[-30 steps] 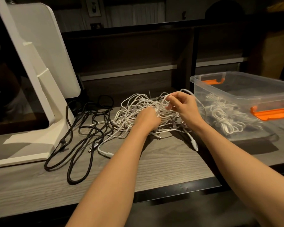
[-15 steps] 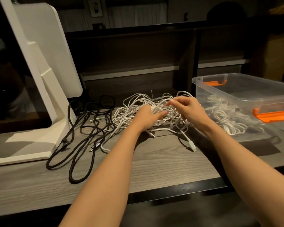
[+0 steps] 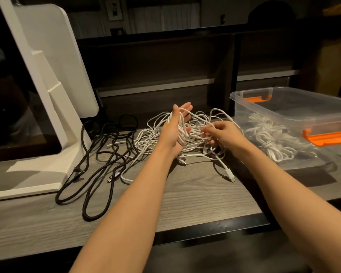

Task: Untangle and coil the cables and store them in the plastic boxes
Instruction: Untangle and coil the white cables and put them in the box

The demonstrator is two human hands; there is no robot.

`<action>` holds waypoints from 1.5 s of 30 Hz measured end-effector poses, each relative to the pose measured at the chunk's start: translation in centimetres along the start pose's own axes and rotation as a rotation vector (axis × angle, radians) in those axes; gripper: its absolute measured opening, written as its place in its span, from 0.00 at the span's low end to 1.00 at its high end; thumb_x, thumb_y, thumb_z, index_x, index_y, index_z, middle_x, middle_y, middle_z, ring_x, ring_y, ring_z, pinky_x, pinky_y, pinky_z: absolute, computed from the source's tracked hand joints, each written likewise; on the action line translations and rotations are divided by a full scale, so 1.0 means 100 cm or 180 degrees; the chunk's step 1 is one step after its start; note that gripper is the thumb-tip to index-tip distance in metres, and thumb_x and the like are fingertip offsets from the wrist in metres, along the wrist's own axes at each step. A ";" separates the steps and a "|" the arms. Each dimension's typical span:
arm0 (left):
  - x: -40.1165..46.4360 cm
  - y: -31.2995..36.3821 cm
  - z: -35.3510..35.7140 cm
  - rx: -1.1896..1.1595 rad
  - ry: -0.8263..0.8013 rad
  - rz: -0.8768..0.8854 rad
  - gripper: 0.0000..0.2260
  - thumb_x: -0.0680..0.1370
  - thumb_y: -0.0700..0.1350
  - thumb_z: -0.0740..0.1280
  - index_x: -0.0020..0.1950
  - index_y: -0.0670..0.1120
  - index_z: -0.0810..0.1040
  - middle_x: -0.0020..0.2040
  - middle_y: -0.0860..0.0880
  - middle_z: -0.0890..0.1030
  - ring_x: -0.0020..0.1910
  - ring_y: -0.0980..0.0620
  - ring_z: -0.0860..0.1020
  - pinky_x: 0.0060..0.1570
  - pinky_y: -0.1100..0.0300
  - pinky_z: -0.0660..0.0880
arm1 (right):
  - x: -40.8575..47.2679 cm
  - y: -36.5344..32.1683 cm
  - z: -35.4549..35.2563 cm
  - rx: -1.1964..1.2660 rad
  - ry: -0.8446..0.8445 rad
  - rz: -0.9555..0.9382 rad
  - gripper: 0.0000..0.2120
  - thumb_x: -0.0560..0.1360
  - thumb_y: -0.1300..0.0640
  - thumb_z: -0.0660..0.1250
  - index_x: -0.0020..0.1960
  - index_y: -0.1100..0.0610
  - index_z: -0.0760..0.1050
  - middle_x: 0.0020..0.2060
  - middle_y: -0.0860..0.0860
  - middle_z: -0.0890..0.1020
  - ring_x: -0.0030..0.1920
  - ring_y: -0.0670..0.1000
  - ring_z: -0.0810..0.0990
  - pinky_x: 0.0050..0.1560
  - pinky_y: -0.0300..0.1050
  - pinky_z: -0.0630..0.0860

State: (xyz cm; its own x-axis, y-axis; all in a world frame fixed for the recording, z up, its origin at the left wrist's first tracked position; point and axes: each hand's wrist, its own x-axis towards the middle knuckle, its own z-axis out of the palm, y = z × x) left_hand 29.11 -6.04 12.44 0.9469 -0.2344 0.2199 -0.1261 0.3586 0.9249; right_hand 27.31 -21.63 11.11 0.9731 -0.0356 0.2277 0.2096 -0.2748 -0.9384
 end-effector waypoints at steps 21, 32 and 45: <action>0.003 0.005 -0.023 -0.2517 -0.0360 -0.1549 0.26 0.81 0.59 0.57 0.32 0.41 0.73 0.24 0.51 0.69 0.18 0.57 0.69 0.18 0.69 0.67 | 0.014 0.012 0.027 -0.3166 -0.0638 -0.0872 0.23 0.81 0.60 0.57 0.74 0.46 0.62 0.64 0.53 0.69 0.64 0.55 0.65 0.63 0.50 0.65; 0.003 0.010 -0.018 -0.1524 0.0145 -0.1368 0.26 0.81 0.62 0.55 0.29 0.46 0.70 0.24 0.53 0.68 0.20 0.58 0.68 0.20 0.69 0.65 | 0.017 0.013 0.024 -0.1298 0.0593 -0.1106 0.05 0.74 0.55 0.70 0.46 0.54 0.73 0.44 0.48 0.75 0.41 0.45 0.72 0.39 0.31 0.67; -0.005 0.011 -0.001 0.1384 -0.0271 -0.1051 0.29 0.80 0.66 0.50 0.46 0.45 0.79 0.42 0.46 0.83 0.41 0.52 0.81 0.40 0.61 0.75 | -0.001 -0.013 0.017 0.0170 -0.0268 -0.0897 0.14 0.78 0.61 0.62 0.34 0.56 0.68 0.32 0.53 0.74 0.34 0.47 0.74 0.37 0.39 0.71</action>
State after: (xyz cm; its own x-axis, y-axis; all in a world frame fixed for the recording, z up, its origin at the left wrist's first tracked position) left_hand 28.58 -5.41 13.32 0.9319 -0.3498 -0.0961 0.0461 -0.1484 0.9878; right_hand 27.11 -19.67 11.87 0.8799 0.1152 0.4611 0.4752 -0.2115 -0.8541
